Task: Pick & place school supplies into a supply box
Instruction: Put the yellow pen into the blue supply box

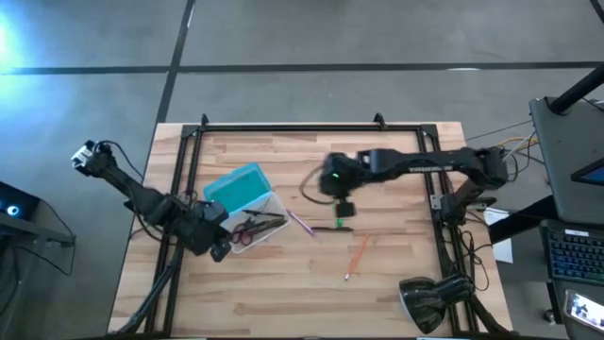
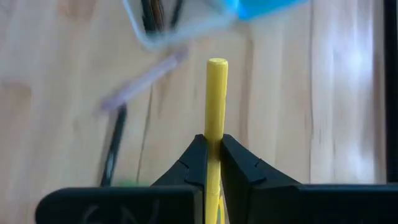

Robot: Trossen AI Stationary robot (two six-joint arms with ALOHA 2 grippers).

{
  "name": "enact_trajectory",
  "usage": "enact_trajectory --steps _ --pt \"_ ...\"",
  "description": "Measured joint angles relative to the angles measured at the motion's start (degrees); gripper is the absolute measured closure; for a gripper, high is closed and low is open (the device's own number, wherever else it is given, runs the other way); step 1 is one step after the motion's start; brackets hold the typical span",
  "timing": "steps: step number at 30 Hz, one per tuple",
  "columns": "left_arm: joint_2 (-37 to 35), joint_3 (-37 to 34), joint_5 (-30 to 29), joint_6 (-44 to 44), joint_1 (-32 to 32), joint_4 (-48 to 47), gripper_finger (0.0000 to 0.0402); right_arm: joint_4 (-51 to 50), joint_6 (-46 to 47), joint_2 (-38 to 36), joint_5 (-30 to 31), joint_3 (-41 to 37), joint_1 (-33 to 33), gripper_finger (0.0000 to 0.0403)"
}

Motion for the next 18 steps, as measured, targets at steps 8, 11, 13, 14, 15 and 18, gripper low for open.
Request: enact_trajectory --steps 8,11,13,14,15,18 --pt "0.1 -1.5 -3.9 -13.0 -7.6 -0.1 0.0326 -0.7 -0.7 23.7 -10.7 27.4 1.1 0.0389" --pt "0.2 -1.6 -4.1 -16.0 -10.0 -0.1 0.0326 -0.8 -0.7 29.9 -11.1 38.1 1.9 0.0389" --pt "0.3 -1.6 -4.6 -17.8 -11.5 -0.4 0.0326 -1.2 -0.4 33.9 -13.3 44.5 2.3 0.0389" --pt "0.3 -1.6 -4.9 -18.7 -12.2 -0.8 0.0326 -1.3 0.4 35.9 -14.8 47.4 2.6 0.0389" --pt "0.3 -1.6 -5.1 -19.7 -12.9 -1.3 0.0326 -2.1 1.2 37.9 -16.4 50.2 2.8 0.039" --pt "0.3 -1.1 -5.3 -22.6 -14.2 -4.4 0.0326 -4.3 2.6 44.3 -19.0 56.4 3.6 0.0384"
